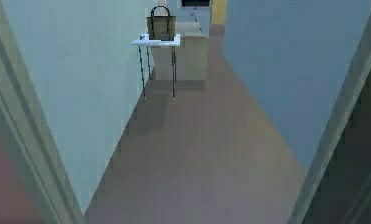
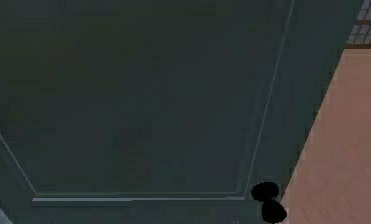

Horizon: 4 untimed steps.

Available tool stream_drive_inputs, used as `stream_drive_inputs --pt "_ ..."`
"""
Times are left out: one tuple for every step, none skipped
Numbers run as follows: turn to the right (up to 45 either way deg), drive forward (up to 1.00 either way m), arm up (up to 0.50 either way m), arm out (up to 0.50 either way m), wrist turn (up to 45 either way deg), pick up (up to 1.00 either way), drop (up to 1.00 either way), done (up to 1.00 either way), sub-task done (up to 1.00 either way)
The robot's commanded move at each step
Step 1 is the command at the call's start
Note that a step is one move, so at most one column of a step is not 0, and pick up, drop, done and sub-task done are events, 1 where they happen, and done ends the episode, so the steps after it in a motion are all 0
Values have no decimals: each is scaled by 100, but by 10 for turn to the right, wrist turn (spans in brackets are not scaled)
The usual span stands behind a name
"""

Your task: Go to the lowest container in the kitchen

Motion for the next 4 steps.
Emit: stream_drive_inputs --pt "0 75 0 0 0 0 0 0 0" --pt "150 0 0 0 0 0 0 0 0" --pt "0 100 0 0 0 0 0 0 0" --pt "0 100 0 0 0 0 0 0 0"
